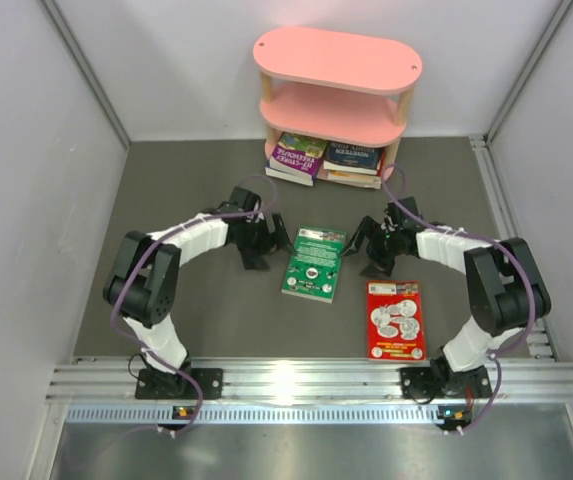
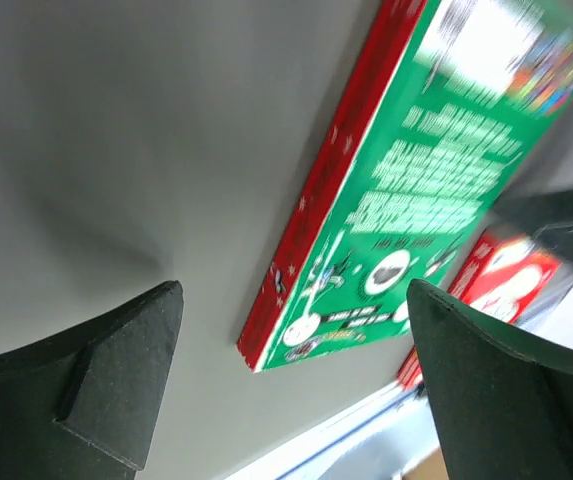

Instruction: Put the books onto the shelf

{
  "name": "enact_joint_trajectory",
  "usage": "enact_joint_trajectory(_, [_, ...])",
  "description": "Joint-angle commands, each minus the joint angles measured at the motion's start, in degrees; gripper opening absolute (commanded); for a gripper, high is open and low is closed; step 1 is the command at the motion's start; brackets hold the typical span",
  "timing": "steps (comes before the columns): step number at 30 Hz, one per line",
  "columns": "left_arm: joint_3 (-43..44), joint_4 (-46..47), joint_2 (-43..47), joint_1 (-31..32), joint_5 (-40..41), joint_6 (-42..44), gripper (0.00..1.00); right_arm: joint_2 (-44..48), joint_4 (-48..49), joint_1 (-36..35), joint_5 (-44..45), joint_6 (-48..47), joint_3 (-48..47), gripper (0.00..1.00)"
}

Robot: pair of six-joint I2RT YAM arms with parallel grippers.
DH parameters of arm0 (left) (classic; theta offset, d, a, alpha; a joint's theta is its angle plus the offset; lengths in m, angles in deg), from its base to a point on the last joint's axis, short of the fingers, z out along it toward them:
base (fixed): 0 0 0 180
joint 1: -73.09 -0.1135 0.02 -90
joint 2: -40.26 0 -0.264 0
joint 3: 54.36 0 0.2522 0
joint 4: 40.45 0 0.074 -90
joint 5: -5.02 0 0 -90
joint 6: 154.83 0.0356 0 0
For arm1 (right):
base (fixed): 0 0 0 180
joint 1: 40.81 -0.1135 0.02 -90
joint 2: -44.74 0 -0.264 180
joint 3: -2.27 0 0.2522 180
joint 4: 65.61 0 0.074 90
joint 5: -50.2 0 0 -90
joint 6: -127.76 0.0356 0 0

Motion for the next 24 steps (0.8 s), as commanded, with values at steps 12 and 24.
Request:
enact_joint_trajectory(12, [-8.31, 26.04, -6.32, 4.81, -16.01, -10.45, 0.94, -15.07, 20.48, -10.75, -1.55, 10.50, 0.61, 0.78])
enact_joint_trajectory(24, [-10.60, 30.57, -2.37, 0.77, -17.77, -13.98, 0.55, -6.55, 11.79, -10.58, 1.08, 7.87, -2.37, 0.19])
